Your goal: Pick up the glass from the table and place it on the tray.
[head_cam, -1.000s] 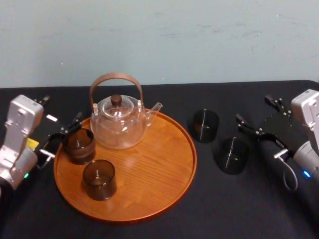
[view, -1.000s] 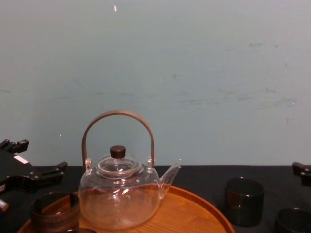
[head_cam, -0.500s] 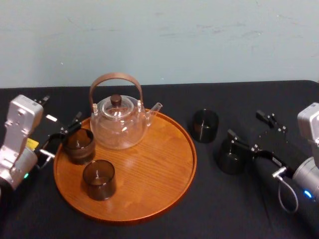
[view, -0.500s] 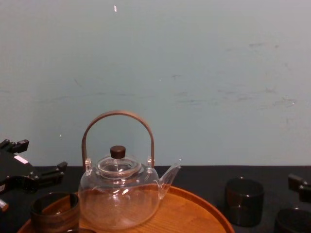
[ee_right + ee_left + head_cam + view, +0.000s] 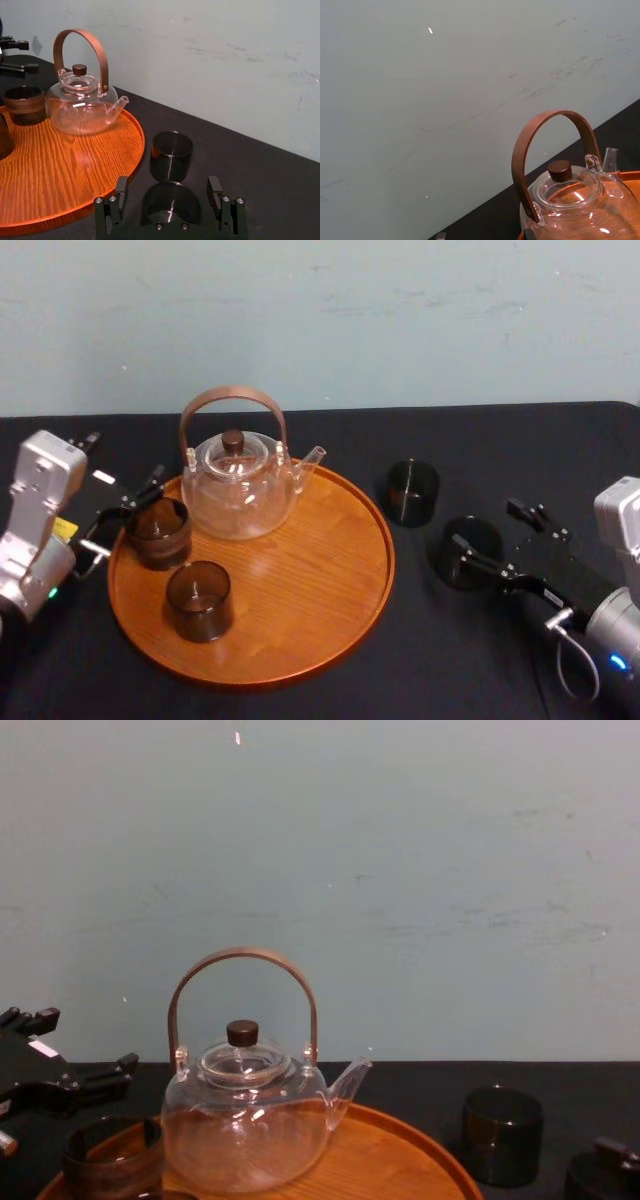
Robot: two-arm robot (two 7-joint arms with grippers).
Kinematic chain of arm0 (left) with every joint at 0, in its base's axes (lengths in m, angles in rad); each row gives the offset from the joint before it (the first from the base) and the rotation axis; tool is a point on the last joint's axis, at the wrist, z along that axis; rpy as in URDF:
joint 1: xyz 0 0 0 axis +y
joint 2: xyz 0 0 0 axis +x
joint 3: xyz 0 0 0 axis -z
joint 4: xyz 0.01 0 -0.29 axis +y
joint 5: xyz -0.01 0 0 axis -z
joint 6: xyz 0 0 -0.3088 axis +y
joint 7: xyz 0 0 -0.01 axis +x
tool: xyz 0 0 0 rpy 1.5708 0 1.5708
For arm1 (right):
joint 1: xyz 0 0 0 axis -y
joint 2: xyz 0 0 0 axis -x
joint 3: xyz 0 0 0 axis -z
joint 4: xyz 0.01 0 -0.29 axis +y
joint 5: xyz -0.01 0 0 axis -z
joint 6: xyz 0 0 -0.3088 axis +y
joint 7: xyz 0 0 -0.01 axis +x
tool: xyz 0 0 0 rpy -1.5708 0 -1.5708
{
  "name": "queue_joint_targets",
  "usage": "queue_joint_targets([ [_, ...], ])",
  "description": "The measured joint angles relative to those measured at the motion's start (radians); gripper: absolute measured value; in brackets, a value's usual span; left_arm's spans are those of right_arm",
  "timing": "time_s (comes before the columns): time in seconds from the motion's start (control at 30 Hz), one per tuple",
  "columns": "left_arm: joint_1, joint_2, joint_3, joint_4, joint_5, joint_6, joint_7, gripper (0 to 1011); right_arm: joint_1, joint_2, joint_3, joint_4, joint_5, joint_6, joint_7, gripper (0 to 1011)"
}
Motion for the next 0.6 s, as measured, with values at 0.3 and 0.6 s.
queue_joint_targets([
  [0.3,0.000,0.000,0.000,0.000,0.000,0.000,0.000,1001,-0.009,-0.018,0.014,0.016,-0.002,0.021,0.017,1002],
  [0.6,0.000,0.000,0.000,0.000,0.000,0.000,0.000,1001,-0.016,-0.039,0.033,0.028,-0.015,0.033,0.028,1002],
])
